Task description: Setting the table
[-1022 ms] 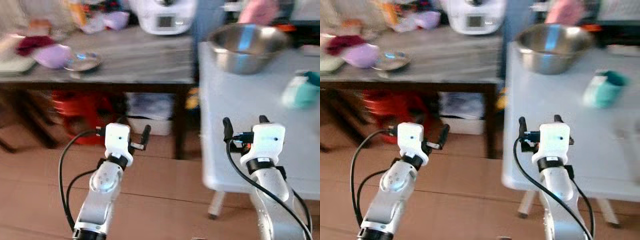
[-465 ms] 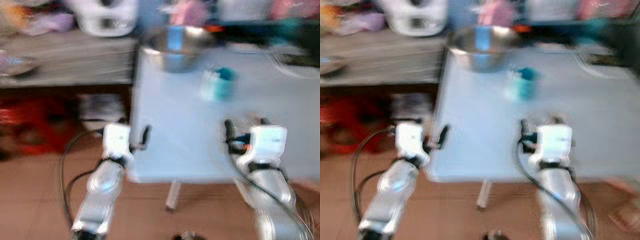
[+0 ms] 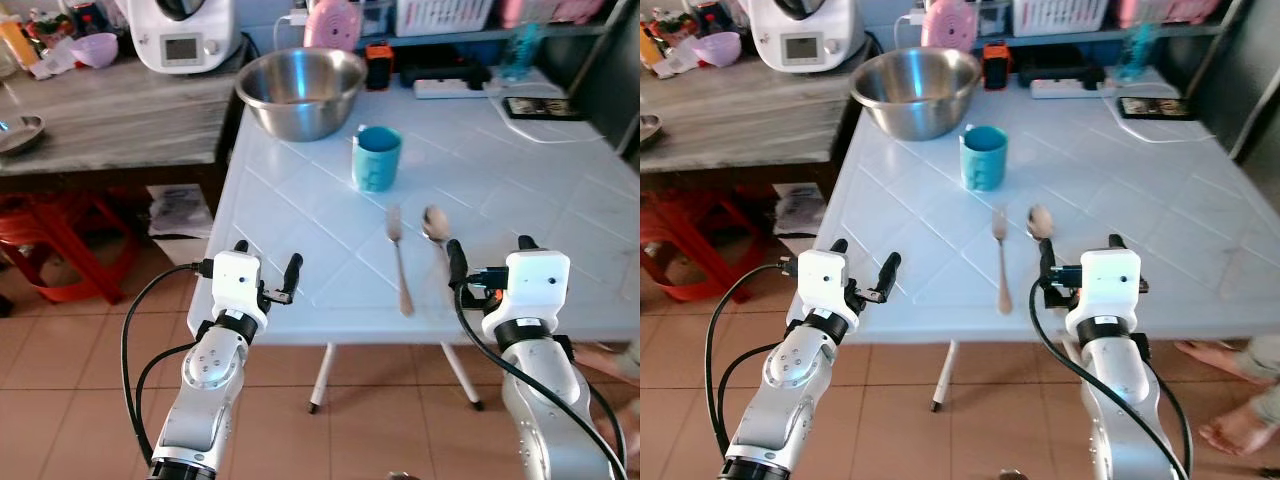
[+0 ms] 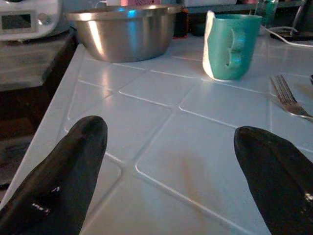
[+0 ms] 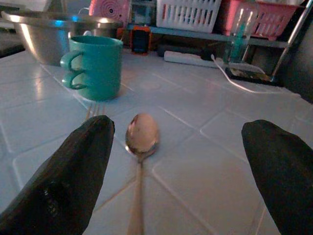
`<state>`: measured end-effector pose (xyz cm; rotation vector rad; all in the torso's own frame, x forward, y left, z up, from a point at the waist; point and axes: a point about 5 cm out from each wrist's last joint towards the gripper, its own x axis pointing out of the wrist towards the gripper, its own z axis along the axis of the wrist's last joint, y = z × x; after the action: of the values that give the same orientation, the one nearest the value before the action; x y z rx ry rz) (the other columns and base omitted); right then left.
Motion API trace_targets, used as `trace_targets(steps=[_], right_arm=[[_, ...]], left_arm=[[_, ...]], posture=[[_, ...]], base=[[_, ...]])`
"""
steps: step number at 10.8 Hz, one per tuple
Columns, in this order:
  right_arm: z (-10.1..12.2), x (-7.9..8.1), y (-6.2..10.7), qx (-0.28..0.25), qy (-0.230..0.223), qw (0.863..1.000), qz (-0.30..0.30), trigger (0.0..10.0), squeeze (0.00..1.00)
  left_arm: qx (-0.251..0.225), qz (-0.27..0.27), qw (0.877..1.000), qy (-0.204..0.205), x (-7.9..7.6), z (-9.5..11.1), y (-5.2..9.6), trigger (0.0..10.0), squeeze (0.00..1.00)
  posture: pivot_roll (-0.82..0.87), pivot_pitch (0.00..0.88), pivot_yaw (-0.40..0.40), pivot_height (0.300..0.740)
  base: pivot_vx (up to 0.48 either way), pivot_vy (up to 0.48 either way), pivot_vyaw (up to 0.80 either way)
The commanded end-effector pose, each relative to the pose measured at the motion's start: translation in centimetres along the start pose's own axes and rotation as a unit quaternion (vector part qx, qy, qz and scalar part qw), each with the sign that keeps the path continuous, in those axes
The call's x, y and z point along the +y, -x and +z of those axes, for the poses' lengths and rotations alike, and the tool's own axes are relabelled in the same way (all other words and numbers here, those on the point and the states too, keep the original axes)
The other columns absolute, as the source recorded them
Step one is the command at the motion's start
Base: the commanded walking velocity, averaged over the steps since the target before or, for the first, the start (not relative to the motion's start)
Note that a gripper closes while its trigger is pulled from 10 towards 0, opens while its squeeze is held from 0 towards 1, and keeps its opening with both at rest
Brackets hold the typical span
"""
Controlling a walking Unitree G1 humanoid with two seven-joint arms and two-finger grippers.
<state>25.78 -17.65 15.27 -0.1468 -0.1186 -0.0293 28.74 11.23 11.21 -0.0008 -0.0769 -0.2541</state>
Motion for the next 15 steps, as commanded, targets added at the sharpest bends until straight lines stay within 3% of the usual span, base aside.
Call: trace_targets(steps=[1, 4, 6, 7, 9, 10, 13, 14, 15], right_arm=[[0.3, 0.6, 0.1, -0.003, -0.007, 1.0, 0.013, 10.0, 0.0], [0.2, 1.1, 0.2, 0.004, -0.018, 0.999, 0.03, 10.0, 0.0], [0.1, 1.3, -0.1, 0.017, -0.033, 0.999, 0.036, 10.0, 0.0], [0.2, 1.4, -0.5, 0.019, -0.018, 0.999, 0.043, 10.0, 0.0], [0.3, 1.2, -1.3, 0.023, 0.002, 0.999, 0.033, 10.0, 0.0], [0.5, 1.4, -1.8, 0.02, -0.029, 0.998, 0.043, 10.0, 0.0], [1.0, 2.2, -2.8, 0.006, -0.037, 0.998, 0.042, 10.0, 0.0], [0.7, 2.7, -2.8, 0.032, -0.07, 0.994, 0.076, 10.0, 0.0], [0.1, 2.6, -3.1, 0.051, -0.095, 0.992, 0.066, 10.0, 0.0]], left_arm=[[0.0, 0.015, 1.0, -0.009, 0.9, 0.0, 0.2, 10.0, 0.0], [0.0, 0.02, 1.0, -0.009, 1.0, 0.1, 0.1, 10.0, 0.0], [0.005, -0.01, 1.0, -0.01, 0.7, -0.6, 0.5, 10.0, 0.0], [0.014, -0.036, 0.999, -0.017, 0.6, -1.6, 1.4, 10.0, 0.0], [0.021, -0.042, 0.999, -0.017, 0.9, -1.8, 1.7, 10.0, 0.0], [0.024, -0.051, 0.998, -0.02, 0.8, -2.0, 1.7, 10.0, 0.0], [0.004, -0.1, 0.995, -0.016, 0.4, -1.4, 1.6, 10.0, 0.0], [0.006, -0.103, 0.995, -0.018, 0.4, -1.5, 1.5, 10.0, 0.0], [0.005, -0.105, 0.994, -0.018, 0.3, -1.5, 1.5, 10.0, 0.0]], posture=[[-0.2, 0.123, 0.069, 0.74], [-0.2, 0.13, 0.075, 0.74], [-0.2, 0.134, 0.078, 0.74], [-0.21, 0.14, 0.08, 0.74], [-0.21, 0.148, 0.081, 0.74], [-0.21, 0.149, 0.08, 0.74], [-0.2, 0.146, 0.08, 0.74], [-0.2, 0.146, 0.081, 0.74], [-0.2, 0.146, 0.08, 0.74]], base=[[0.0, 0.0, 0.0], [0.0, 0.0, 0.0], [0.0, 0.0, 0.0], [0.0, 0.0, 0.0], [0.0, 0.0, 0.0], [0.0, 0.0, 0.0], [0.0, 0.0, 0.0], [0.0, 0.0, 0.0], [0.0, 0.0, 0.0]])
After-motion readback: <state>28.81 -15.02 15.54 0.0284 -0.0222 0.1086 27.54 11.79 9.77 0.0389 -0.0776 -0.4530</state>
